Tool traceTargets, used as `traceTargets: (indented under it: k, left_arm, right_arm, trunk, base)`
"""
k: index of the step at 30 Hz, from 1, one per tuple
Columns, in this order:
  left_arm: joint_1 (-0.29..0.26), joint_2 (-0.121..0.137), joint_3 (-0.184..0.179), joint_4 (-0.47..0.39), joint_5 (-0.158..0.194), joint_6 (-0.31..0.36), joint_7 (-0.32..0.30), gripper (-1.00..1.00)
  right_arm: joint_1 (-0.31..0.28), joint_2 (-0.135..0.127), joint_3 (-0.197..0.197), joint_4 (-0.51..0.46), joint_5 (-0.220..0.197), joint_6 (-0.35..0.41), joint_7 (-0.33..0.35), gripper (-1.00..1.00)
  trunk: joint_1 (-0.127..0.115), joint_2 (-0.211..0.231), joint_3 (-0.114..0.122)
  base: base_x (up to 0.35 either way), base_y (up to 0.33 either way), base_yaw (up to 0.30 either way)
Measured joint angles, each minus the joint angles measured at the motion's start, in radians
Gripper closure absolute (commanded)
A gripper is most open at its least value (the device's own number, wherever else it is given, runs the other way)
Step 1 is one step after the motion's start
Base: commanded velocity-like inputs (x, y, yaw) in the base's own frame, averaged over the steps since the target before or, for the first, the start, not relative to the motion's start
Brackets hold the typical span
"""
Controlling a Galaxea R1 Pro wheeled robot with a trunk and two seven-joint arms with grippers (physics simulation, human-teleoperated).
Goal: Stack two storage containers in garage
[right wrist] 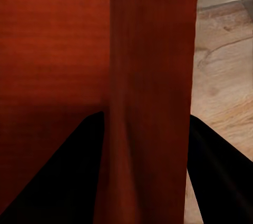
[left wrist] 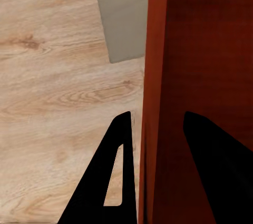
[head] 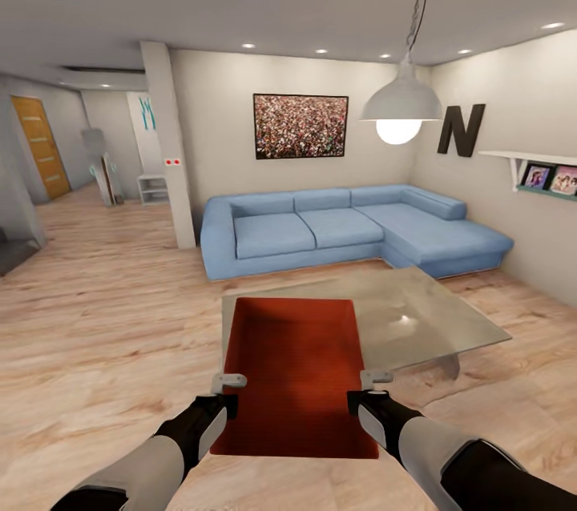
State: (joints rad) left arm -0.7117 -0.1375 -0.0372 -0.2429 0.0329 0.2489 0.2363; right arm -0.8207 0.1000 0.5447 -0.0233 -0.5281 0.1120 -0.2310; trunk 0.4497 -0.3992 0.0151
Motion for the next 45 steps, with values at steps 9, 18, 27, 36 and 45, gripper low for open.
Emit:
traceTargets:
  k: [9, 18, 27, 36, 45]
  left_arm:
    - [0.0, 0.0, 0.0, 0.0, 0.0, 0.0, 0.0, 1.0]
    - [0.0, 0.0, 0.0, 0.0, 0.0, -0.001, 0.0, 1.0]
    - [0.0, 0.0, 0.0, 0.0, 0.0, -0.002, 0.0, 1.0]
    - [0.0, 0.0, 0.0, 0.0, 0.0, -0.002, 0.0, 1.0]
    - [0.0, 0.0, 0.0, 0.0, -0.001, -0.002, 0.0, 1.0]
  right_arm:
    - [0.0, 0.0, 0.0, 0.0, 0.0, 0.0, 0.0, 1.0]
    - [0.0, 0.0, 0.0, 0.0, 0.0, -0.001, 0.0, 1.0]
    - [0.0, 0.0, 0.0, 0.0, 0.0, -0.002, 0.0, 1.0]
    - [0.0, 0.0, 0.0, 0.0, 0.0, -0.002, 0.0, 1.0]
    - [0.0, 0.0, -0.001, 0.0, 0.001, -0.002, 0.0, 1.0]
  trunk:
    - [0.0, 0.0, 0.0]
    - [0.0, 0.0, 0.0]
    - [0.0, 0.0, 0.0]
    - [0.0, 0.0, 0.0]
    - [0.0, 0.0, 0.0]
  base:
    - [0.0, 0.0, 0.3]
    - [0.0, 0.0, 0.3]
    - [0.0, 0.0, 0.3]
    - [0.0, 0.0, 0.3]
    - [0.0, 0.0, 0.3]
